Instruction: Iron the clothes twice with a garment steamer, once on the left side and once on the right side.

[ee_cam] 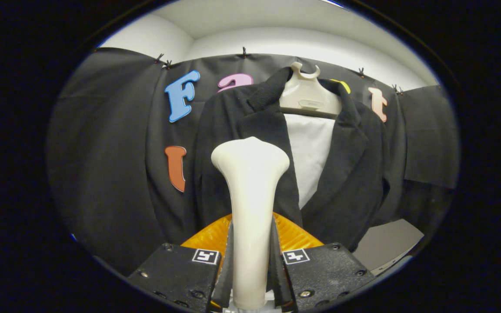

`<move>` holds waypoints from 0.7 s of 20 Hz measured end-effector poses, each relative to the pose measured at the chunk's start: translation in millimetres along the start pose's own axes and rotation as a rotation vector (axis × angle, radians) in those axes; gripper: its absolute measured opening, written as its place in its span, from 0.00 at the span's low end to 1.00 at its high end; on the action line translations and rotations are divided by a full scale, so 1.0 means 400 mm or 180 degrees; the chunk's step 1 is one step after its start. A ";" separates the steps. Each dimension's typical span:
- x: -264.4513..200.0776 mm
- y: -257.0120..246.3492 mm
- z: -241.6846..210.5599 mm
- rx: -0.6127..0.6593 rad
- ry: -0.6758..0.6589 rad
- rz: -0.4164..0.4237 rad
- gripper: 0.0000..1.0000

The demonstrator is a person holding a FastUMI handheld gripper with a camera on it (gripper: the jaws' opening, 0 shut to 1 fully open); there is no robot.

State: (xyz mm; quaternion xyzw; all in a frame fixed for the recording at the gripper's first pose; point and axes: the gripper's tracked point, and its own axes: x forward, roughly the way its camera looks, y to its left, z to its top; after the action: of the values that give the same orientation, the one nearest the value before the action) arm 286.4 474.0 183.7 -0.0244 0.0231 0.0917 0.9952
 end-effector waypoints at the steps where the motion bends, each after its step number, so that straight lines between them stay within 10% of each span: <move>1: -0.002 -0.002 -0.015 0.0003 0.0021 -0.0012 0.40; 14: -0.025 -0.011 -0.214 -0.0072 0.0340 -0.0008 0.40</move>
State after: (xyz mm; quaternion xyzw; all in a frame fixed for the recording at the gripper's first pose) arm 273.6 463.4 98.8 -0.0405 0.0751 0.0893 0.9923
